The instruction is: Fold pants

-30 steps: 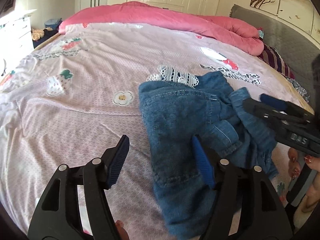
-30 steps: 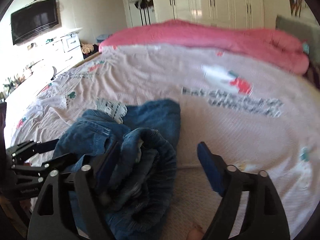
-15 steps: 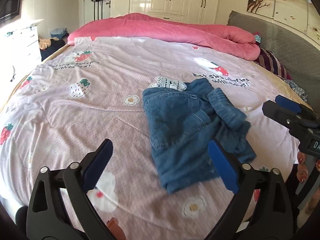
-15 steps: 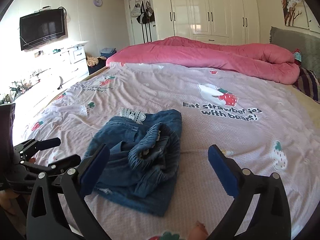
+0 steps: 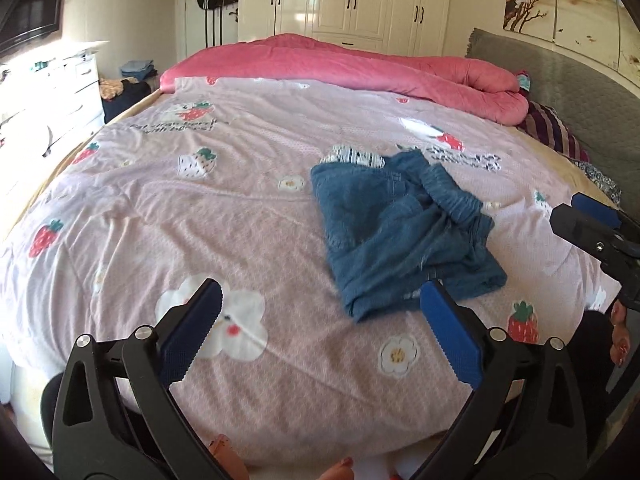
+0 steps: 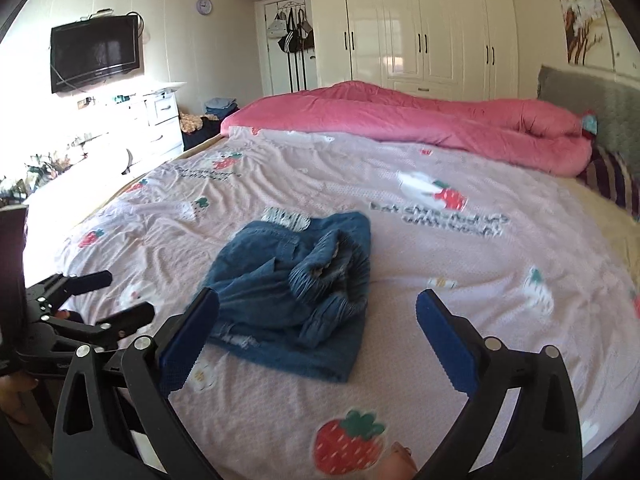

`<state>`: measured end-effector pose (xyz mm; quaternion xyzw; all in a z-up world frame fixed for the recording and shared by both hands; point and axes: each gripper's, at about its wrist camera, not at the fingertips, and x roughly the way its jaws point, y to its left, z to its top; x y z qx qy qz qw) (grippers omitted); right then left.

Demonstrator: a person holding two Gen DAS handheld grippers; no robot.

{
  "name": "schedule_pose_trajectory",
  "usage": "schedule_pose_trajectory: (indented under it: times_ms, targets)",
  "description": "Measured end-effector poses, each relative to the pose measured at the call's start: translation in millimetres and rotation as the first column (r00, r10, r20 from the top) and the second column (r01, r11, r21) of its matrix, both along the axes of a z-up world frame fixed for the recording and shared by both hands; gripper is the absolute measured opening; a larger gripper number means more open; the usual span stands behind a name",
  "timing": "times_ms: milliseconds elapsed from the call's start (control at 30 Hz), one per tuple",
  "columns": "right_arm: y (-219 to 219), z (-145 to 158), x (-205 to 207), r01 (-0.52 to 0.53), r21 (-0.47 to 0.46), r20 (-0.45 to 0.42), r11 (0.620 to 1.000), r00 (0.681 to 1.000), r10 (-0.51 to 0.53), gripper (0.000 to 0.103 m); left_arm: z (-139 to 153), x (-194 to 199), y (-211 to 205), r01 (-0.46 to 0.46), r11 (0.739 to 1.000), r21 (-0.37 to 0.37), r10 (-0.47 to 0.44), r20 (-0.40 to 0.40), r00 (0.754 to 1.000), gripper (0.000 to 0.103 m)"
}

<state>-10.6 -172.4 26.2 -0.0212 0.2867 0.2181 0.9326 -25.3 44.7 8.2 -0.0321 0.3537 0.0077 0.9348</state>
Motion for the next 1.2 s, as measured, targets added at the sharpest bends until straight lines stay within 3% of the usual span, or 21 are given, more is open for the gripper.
schedule_pose_trajectory:
  times_ms: [300,700,1200]
  targets:
    - [-7,-15,-15,0.031,0.031,-0.029,0.999,0.999,-0.030,0.098,-9,-17,-2,-0.029,0.999,-0.013,0.029,-0.011,1.000,0.093]
    - [-13,-46,-23,0.033,-0.017,-0.072,0.999,0.997,-0.034,0.098,-28,-25,-19,-0.004,1.000,-0.021,0.003,-0.049,0.999,0.094]
    - [-14,-56,-24,0.033,-0.039,-0.087,0.999,0.996,-0.036,0.098,-30,-27,-18,-0.011,1.000,-0.016,0.010,-0.051,0.999,0.094]
